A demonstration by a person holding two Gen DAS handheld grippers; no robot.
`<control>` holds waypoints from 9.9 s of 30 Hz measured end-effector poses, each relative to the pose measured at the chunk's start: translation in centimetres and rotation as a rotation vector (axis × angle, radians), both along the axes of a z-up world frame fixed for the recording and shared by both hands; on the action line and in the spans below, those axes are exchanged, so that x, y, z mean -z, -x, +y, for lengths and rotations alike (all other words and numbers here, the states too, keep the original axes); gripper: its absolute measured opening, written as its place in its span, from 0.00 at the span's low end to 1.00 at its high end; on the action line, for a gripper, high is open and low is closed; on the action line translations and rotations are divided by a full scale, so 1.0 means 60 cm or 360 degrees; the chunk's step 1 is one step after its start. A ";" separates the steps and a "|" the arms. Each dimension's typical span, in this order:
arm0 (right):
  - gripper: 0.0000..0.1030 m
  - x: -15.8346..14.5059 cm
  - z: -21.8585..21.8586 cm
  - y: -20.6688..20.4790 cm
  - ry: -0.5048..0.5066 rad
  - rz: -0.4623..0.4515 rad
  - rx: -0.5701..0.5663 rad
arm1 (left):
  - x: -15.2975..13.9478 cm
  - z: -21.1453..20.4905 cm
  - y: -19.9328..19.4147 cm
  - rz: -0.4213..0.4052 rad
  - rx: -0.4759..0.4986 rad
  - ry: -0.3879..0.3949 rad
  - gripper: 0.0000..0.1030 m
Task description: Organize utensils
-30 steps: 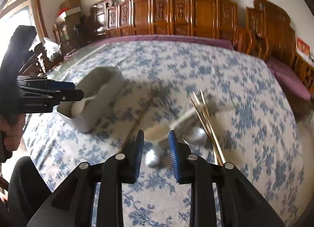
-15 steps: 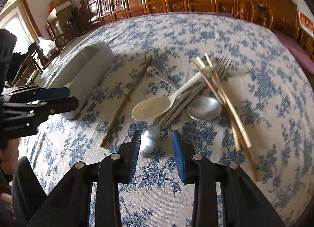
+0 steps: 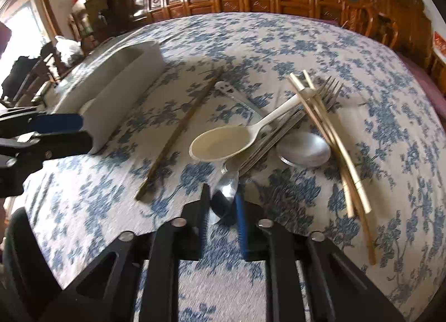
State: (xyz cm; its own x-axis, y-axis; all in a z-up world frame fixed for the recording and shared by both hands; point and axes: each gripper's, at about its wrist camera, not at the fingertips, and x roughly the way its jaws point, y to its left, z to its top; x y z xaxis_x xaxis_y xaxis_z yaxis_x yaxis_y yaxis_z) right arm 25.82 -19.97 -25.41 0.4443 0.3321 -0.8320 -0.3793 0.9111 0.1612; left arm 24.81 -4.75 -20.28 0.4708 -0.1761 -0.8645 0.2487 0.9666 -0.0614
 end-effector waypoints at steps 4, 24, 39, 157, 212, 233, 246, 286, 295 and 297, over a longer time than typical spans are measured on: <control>0.02 -0.011 -0.021 0.011 -0.0045 0.0004 0.0017 | -0.004 -0.008 0.000 -0.0011 0.0006 -0.0012 0.48; 0.02 -0.078 -0.085 0.035 -0.0114 -0.0195 0.0014 | 0.040 -0.109 -0.082 0.0071 0.0032 0.0031 0.48; 0.02 -0.075 -0.090 0.034 -0.0119 -0.0195 0.0026 | 0.087 -0.146 -0.115 0.0248 0.0047 0.0169 0.18; 0.02 -0.097 0.385 -0.066 -0.0055 -0.0045 -0.0492 | -0.054 0.368 0.011 -0.0150 -0.0512 -0.0083 0.29; 0.15 -0.048 -0.145 -0.107 0.0062 -0.0125 0.0141 | -0.048 -0.015 -0.033 -0.0121 -0.0015 0.0036 0.67; 0.15 -0.010 -0.148 -0.109 0.0013 -0.0018 0.0052 | -0.004 -0.066 -0.034 -0.0038 0.0016 -0.0012 0.67; 0.06 -0.024 -0.159 -0.100 -0.0050 -0.0045 0.0064 | 0.015 -0.082 -0.037 -0.0001 0.0027 -0.0072 0.67; 0.06 -0.055 -0.152 -0.075 -0.0055 -0.0165 0.0152 | 0.042 -0.081 -0.088 0.0044 -0.0049 -0.0115 0.04; 0.06 -0.106 -0.108 -0.051 -0.0073 -0.0238 0.0086 | -0.017 -0.062 -0.069 -0.0063 -0.0030 -0.0100 0.04; 0.06 -0.119 -0.095 -0.044 -0.0083 -0.0257 0.0063 | -0.031 -0.054 -0.065 -0.0084 -0.0031 -0.0095 0.04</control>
